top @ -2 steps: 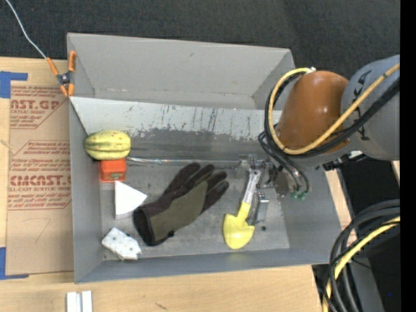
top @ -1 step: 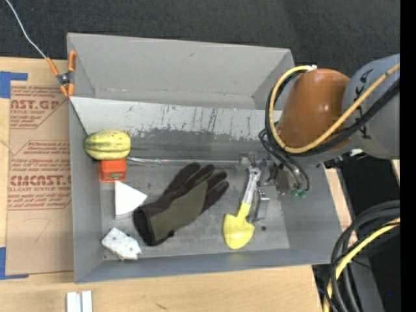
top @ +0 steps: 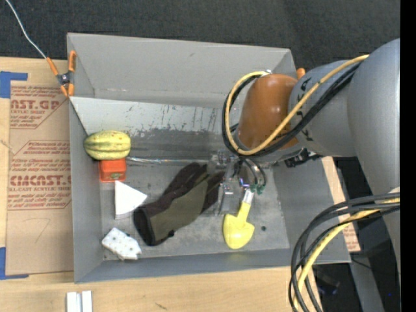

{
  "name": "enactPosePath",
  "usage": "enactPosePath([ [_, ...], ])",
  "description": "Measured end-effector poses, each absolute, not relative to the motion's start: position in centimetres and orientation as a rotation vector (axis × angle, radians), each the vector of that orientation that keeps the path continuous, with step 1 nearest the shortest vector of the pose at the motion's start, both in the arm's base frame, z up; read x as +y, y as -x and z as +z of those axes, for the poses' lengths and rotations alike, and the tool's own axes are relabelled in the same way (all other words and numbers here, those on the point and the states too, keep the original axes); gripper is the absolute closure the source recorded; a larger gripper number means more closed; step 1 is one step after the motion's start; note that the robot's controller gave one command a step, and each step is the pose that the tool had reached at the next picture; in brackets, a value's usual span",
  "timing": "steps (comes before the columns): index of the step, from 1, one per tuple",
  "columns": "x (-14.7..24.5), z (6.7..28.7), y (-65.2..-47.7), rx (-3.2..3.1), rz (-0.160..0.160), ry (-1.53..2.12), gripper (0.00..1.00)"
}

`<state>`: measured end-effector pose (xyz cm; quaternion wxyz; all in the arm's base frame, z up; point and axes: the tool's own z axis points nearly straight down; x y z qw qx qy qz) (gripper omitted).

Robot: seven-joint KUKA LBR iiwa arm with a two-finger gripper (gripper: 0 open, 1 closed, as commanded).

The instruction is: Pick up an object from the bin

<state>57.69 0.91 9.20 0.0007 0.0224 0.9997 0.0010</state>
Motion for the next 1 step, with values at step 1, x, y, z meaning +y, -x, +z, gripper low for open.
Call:
enactPosePath([
  [1,4.77,6.98,-52.72,3.139,0.000,0.026,1.00],
])
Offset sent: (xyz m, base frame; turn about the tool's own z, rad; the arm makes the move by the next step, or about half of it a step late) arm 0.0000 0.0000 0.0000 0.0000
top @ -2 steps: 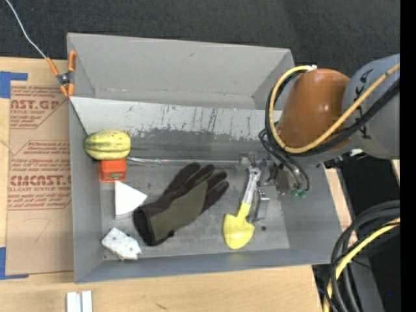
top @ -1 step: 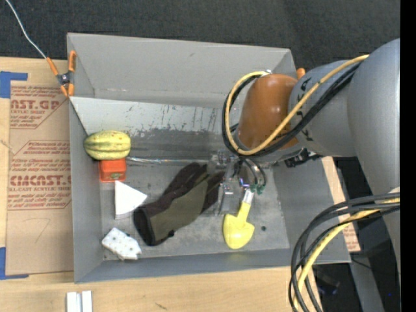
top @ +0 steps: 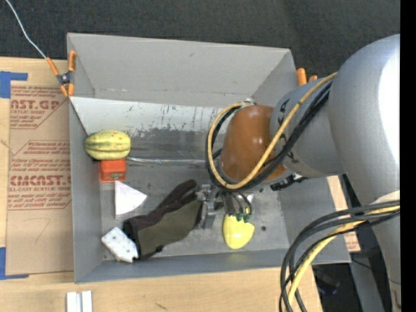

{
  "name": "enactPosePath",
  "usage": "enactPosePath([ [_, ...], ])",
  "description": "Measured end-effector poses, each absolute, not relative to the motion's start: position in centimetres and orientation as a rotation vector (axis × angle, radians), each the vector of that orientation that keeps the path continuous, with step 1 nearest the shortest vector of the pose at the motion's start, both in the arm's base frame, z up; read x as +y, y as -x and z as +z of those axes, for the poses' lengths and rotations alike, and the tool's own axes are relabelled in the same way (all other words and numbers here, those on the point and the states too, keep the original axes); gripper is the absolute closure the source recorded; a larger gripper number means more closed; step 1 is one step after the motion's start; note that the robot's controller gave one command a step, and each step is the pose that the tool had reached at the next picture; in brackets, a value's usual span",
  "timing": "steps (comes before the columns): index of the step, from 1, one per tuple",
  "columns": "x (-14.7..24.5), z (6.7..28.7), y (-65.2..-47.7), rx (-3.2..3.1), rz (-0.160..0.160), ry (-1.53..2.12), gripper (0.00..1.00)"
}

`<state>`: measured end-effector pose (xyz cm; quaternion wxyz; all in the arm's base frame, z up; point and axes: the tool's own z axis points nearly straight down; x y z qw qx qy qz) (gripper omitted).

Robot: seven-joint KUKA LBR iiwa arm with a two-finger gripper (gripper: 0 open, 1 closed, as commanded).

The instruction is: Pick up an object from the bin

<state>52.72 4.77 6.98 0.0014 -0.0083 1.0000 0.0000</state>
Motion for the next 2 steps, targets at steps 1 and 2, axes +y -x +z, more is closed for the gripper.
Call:
enactPosePath([
  [1,4.8,7.0,-52.7,3.139,0.000,0.026,1.00],
  [2,4.4,14.3,-53.3,3.141,-0.001,0.109,1.00],
])
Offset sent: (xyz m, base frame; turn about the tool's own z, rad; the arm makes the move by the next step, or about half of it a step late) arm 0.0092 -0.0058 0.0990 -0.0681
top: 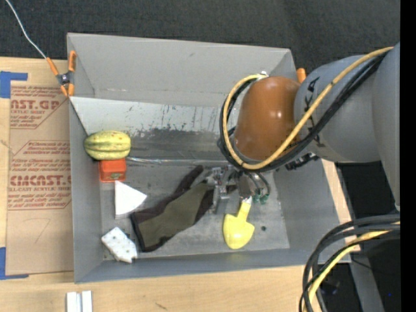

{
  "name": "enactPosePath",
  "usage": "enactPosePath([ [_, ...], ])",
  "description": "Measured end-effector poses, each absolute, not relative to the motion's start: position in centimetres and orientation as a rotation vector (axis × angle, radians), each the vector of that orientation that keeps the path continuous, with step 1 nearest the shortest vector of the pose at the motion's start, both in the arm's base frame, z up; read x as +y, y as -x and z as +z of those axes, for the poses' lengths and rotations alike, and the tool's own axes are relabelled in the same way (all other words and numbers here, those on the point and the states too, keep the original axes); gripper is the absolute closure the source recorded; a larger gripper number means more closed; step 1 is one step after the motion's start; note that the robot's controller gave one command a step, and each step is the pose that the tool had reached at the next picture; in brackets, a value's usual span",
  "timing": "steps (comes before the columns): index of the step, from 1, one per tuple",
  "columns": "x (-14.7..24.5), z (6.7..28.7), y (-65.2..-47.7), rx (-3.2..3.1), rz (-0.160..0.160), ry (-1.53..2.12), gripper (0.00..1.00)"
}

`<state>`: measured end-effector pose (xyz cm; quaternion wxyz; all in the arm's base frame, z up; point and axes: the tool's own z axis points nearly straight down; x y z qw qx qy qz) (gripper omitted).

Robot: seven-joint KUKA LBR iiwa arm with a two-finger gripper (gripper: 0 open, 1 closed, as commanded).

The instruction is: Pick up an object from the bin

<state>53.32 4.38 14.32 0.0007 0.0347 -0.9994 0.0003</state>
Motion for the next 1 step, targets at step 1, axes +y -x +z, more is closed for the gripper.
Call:
enactPosePath([
  [1,4.33,21.53,-53.57,-3.144,0.000,-0.115,1.00],
])
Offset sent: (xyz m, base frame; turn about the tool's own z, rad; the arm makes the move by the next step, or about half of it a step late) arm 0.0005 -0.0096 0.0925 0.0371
